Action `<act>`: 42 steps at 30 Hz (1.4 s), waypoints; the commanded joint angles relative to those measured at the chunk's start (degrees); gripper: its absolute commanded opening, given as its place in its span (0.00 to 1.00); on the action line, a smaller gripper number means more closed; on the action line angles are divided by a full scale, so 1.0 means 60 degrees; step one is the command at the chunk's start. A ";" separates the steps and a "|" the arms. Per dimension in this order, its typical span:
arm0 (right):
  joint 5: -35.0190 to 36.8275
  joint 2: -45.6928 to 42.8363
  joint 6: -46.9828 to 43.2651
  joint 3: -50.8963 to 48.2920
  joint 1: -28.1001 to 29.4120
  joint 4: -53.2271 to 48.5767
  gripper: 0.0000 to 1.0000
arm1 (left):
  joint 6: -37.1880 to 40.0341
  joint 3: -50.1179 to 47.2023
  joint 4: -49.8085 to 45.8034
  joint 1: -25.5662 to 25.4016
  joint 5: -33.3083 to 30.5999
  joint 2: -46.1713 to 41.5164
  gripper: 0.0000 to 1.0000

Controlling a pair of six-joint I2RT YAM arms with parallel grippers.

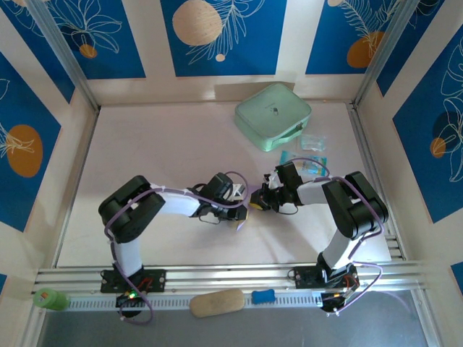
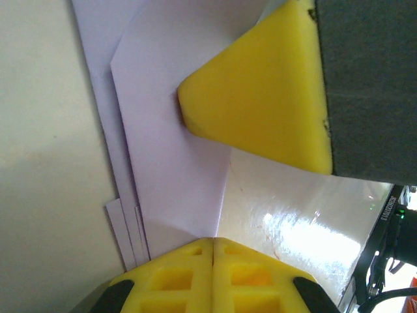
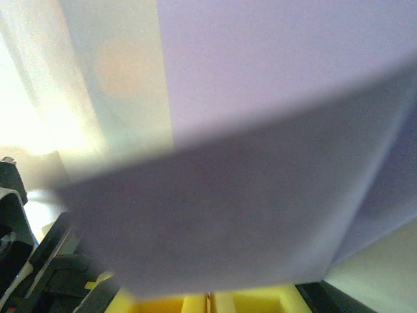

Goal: Fold a paper plane with a square sheet of paper (pick it up from the middle)
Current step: Fold the wing for the fifth time at the center of the table.

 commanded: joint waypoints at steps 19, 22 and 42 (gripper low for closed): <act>0.1138 -0.1969 -0.0500 -0.0285 0.1116 -0.0963 0.12 | -0.0501 -0.1527 0.0213 -0.0085 0.0363 -0.0436 0.00; 0.1153 -0.1591 -0.0512 -0.0180 0.1279 -0.0778 0.11 | -0.0532 -0.1533 0.0227 -0.0089 0.0343 -0.0421 0.00; 0.1186 -0.0320 -0.0702 -0.0088 -0.0160 -0.0440 0.09 | -0.0622 -0.1870 0.0374 -0.0089 0.0359 -0.0260 0.00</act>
